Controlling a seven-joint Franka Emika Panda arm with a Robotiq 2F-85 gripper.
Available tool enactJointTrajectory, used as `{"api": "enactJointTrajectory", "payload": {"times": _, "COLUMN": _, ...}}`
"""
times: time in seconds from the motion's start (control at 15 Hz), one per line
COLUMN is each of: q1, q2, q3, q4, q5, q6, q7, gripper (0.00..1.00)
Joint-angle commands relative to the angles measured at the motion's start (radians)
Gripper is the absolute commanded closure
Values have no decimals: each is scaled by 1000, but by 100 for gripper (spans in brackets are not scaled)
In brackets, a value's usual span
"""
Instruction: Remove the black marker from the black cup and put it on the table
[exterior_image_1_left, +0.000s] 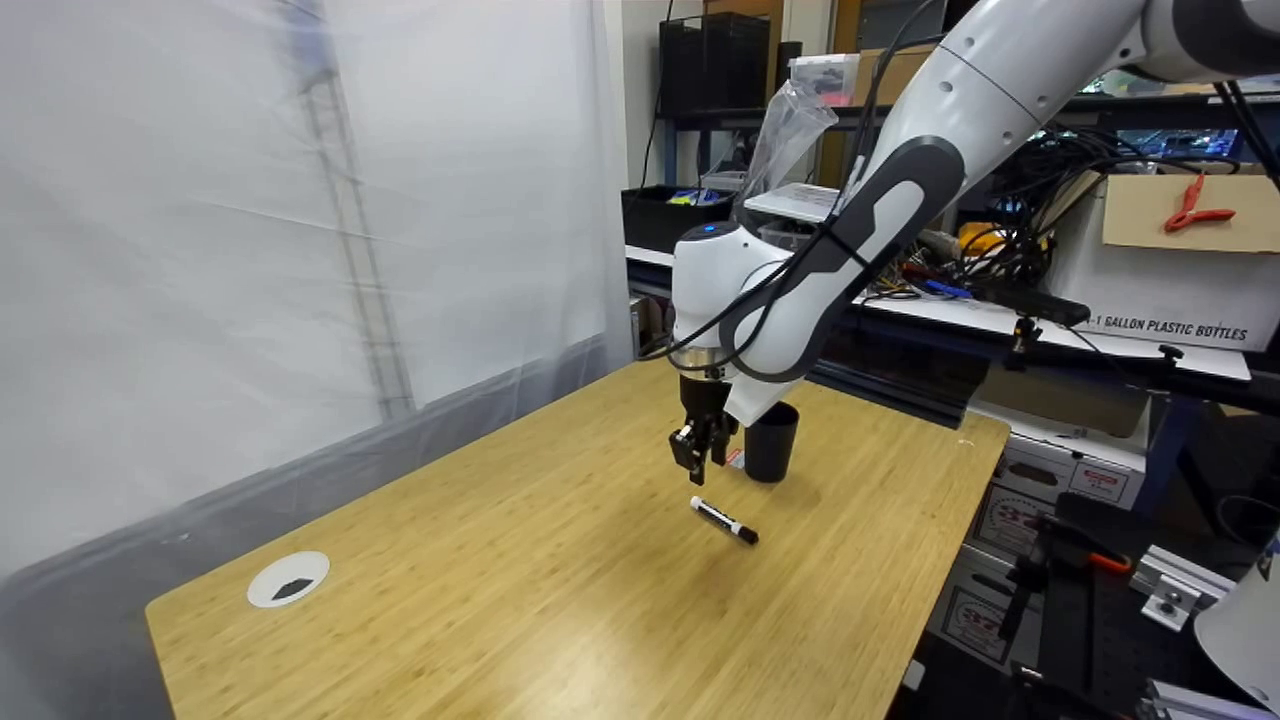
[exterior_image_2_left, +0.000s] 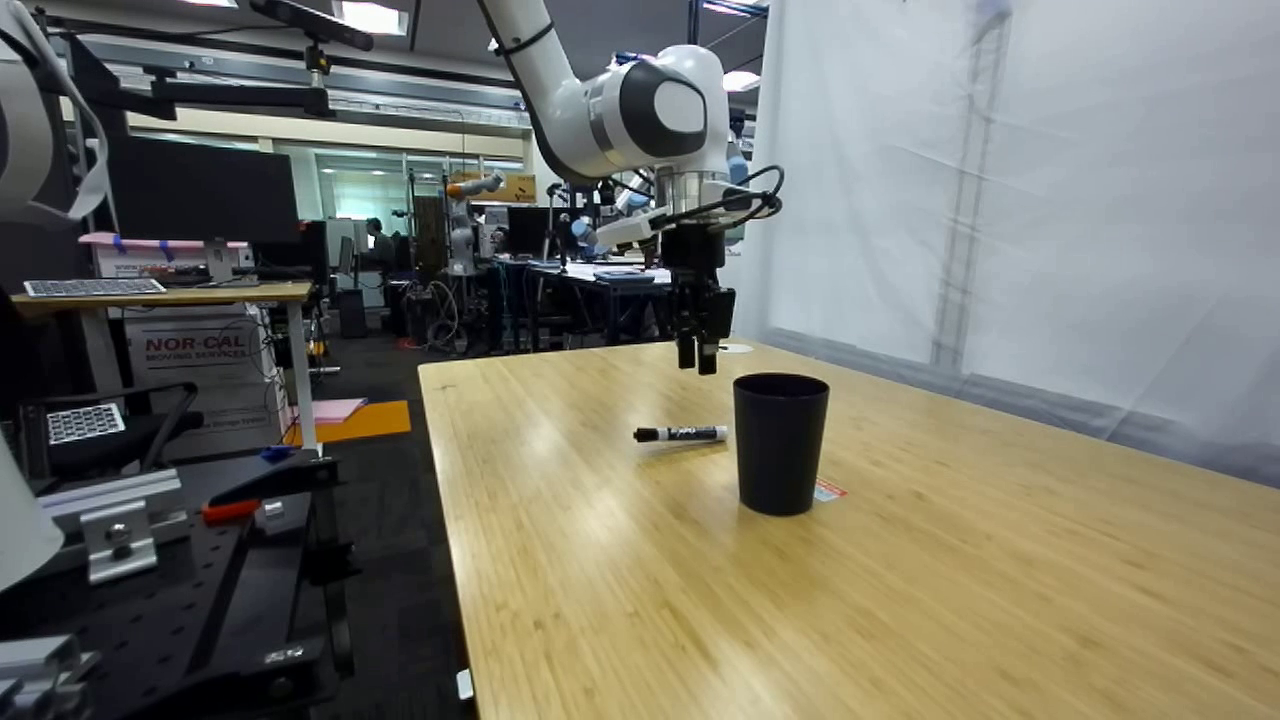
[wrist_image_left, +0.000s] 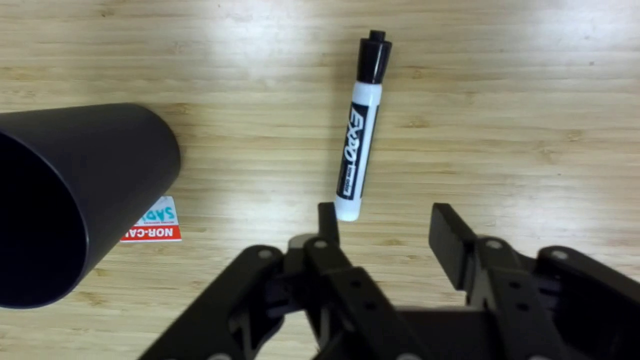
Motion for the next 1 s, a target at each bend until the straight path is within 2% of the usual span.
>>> {"api": "enactJointTrajectory", "payload": {"times": 0.0, "q1": -9, "q2": -10, "q3": 3, "q4": -10, "q5": 9, "q6": 19, "q7": -37, "gripper": 17}}
{"api": "enactJointTrajectory", "payload": {"times": 0.13, "q1": -10, "q2": -8, "q3": 3, "q4": -7, "q5": 10, "q6": 13, "q7": -43, "gripper": 3}}
{"api": "enactJointTrajectory", "payload": {"times": 0.2, "q1": -10, "q2": -8, "q3": 1, "q4": -5, "q5": 10, "q6": 7, "q7": -42, "gripper": 0}}
{"api": "enactJointTrajectory", "payload": {"times": 0.93, "q1": -8, "q2": -4, "q3": -12, "q4": 18, "q5": 8, "q6": -69, "q7": -32, "gripper": 0}}
